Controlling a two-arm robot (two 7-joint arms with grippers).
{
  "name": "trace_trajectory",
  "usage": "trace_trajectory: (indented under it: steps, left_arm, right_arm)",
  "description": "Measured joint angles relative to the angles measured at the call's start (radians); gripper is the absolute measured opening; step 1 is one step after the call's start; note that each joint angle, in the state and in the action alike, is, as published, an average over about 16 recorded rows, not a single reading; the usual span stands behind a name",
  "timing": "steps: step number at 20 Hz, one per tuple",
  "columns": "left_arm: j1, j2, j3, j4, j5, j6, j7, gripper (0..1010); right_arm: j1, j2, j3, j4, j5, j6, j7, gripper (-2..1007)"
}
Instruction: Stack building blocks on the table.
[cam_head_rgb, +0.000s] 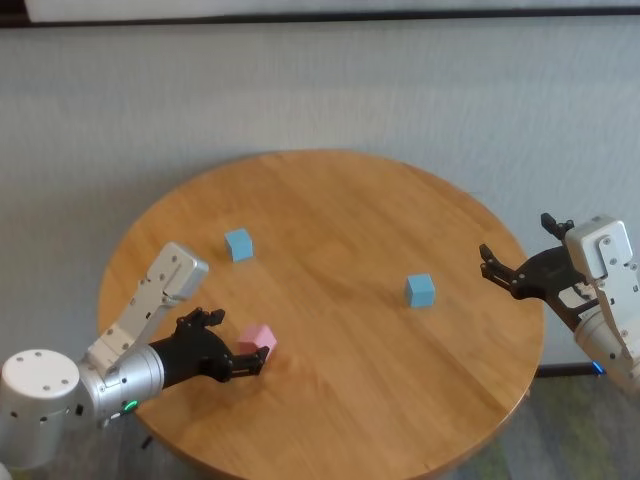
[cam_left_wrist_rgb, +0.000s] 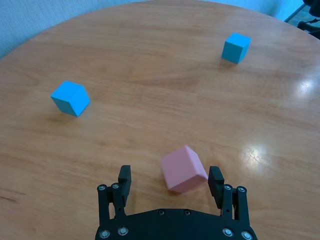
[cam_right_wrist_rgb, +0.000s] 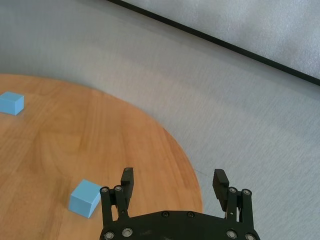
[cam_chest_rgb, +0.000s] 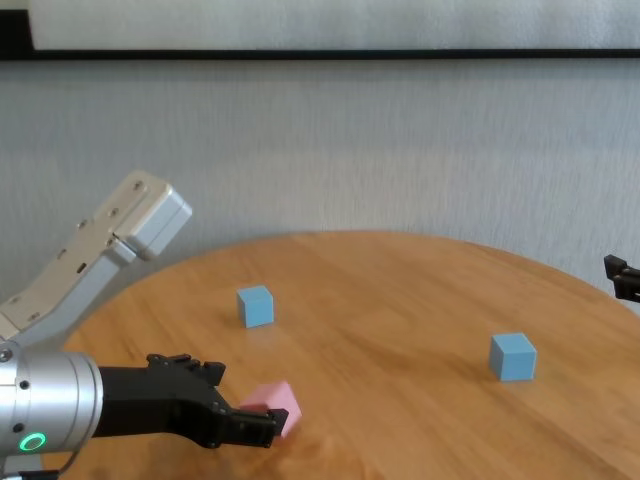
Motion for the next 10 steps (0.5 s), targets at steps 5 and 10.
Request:
trace_trajectory:
  steps: [5,10]
  left_arm:
    - [-0.002,-0.007,-0.004,0.006,0.010,-0.006,-0.003,1002]
    - [-0.009,-0.016,-0.003,0.016,0.020,-0.012,-0.010,1002]
  right_arm:
    - [0.000,0.000,0.000,0.000,0.000,0.000,0.000,1001]
    - [0.000,0.000,0.000,0.000,0.000,0.000,0.000,1001]
